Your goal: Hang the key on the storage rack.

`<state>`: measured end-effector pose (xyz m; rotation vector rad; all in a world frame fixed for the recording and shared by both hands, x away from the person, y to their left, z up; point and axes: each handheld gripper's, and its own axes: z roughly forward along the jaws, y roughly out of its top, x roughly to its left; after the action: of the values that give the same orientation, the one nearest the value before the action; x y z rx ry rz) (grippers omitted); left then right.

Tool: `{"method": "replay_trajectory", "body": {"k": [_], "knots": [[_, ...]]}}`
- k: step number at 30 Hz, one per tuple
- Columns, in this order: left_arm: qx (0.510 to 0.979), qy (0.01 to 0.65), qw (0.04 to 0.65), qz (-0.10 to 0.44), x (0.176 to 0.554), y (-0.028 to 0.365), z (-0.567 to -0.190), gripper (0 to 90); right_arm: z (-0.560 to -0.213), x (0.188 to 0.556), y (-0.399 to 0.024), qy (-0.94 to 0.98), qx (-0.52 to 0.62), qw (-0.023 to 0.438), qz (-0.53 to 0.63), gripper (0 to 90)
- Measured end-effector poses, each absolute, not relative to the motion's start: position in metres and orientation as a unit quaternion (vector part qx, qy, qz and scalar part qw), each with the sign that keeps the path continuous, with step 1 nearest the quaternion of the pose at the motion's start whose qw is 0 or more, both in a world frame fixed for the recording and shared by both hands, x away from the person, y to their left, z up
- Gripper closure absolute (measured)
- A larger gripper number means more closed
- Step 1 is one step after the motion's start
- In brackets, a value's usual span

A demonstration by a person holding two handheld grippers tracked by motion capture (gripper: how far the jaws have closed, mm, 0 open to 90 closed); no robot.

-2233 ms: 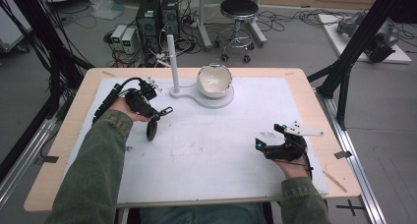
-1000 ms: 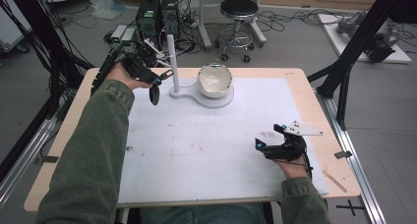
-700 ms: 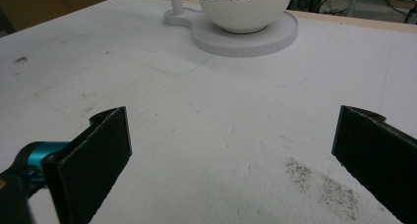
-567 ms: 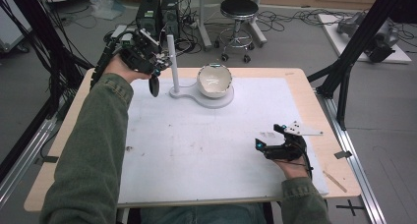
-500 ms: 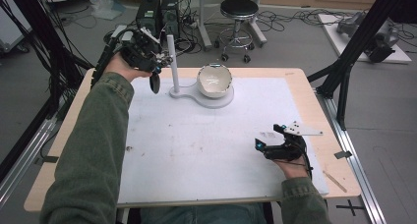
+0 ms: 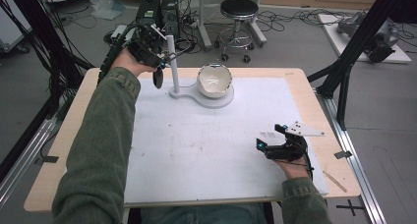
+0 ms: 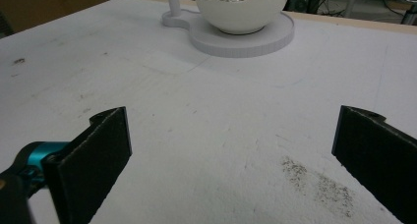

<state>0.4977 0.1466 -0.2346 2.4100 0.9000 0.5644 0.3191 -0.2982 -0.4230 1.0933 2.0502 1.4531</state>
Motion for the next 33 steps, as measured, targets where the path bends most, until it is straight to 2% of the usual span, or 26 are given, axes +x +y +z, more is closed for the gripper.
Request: {"method": "replay_trajectory", "body": {"k": [8,13,17,21,24,33], "knots": [[0.887,0.331,0.260,0.190,0.501,0.147,-0.239,78.1,-0.423,0.320,-0.299,0.733,0.389,0.203,0.519,0.3],[0.876,0.349,0.290,0.164,0.500,0.150,-0.234,49.8,-0.423,0.320,-0.299,0.734,0.389,0.202,0.519,0.3],[0.871,0.346,0.306,0.169,0.496,0.153,-0.233,31.4,-0.423,0.319,-0.298,0.733,0.391,0.205,0.518,0.3],[0.871,0.337,0.319,0.162,0.490,0.157,-0.235,18.9,-0.422,0.318,-0.298,0.732,0.392,0.204,0.519,0.3],[0.869,0.345,0.320,0.152,0.488,0.159,-0.238,3.1,-0.423,0.319,-0.298,0.733,0.389,0.208,0.519,0.3],[0.856,0.350,0.347,0.159,0.471,0.173,-0.246,1.6,-0.422,0.318,-0.296,0.735,0.388,0.206,0.517,0.3]]}}
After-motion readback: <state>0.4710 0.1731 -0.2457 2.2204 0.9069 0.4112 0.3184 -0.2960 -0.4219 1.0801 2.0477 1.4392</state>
